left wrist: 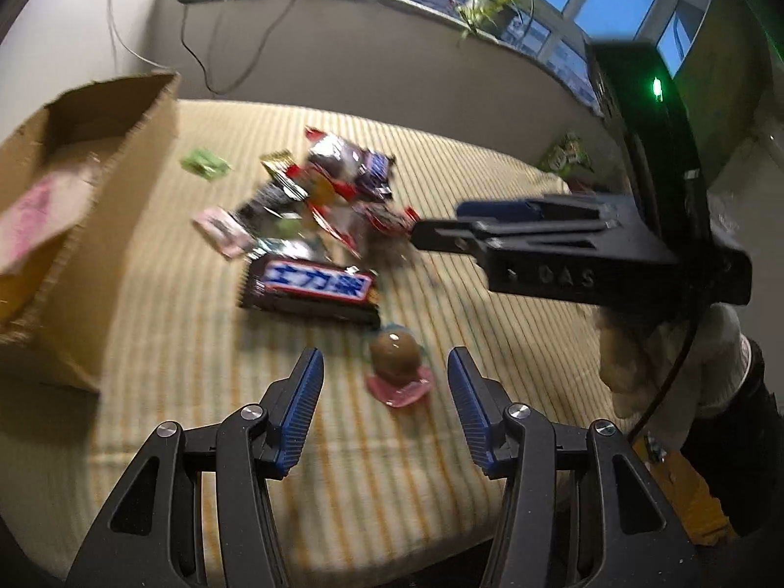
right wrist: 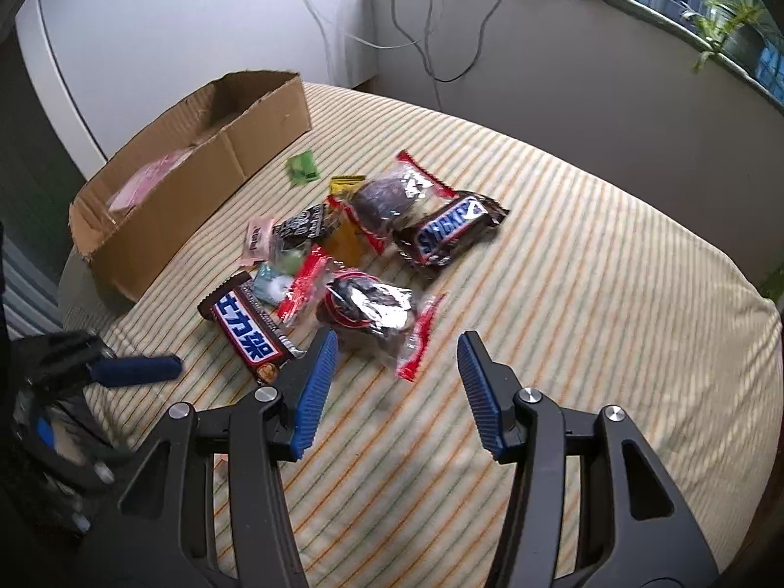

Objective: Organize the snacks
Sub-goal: 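Grasp the chocolate egg with the left tool while the right tool grasps the red pastry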

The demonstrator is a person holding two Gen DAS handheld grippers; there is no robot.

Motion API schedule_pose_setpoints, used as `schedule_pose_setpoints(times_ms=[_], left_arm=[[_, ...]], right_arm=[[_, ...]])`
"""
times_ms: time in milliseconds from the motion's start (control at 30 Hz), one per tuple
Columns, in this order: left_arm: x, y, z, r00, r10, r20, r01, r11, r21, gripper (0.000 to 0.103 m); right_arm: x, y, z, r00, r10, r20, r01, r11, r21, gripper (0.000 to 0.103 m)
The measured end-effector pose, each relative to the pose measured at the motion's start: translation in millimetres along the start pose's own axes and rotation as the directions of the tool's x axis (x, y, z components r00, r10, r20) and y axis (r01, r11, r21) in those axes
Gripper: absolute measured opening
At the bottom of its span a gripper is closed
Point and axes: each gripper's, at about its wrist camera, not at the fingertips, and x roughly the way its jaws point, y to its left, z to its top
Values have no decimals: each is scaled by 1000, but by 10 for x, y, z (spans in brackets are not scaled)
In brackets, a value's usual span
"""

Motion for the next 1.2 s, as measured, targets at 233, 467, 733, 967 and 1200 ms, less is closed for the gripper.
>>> schedule_pose_setpoints(times_ms=[233, 467, 733, 967, 1200], left_arm=[[168, -70, -9, 1000, 15, -28, -15, 1000, 11, 46], [249, -131, 0, 998, 57, -24, -56, 998, 43, 39], [243, -148, -23, 996, 85, -14, -84, 995, 62, 27], [209, -108, -61, 997, 80, -6, -79, 995, 63, 26], [134, -134, -88, 998, 68, -2, -67, 996, 54, 25]], right_arm=[[223, 88, 136, 1000, 12, -13, -14, 991, -136, 55], [279, 150, 270, 998, 53, -21, -57, 972, -228, 62], [474, 173, 234, 983, 134, -127, -164, 951, -264, 61], [507, 77, 116, 982, 124, -146, -153, 967, -205, 41], [420, 20, 49, 986, 112, -121, -131, 978, -162, 36]])
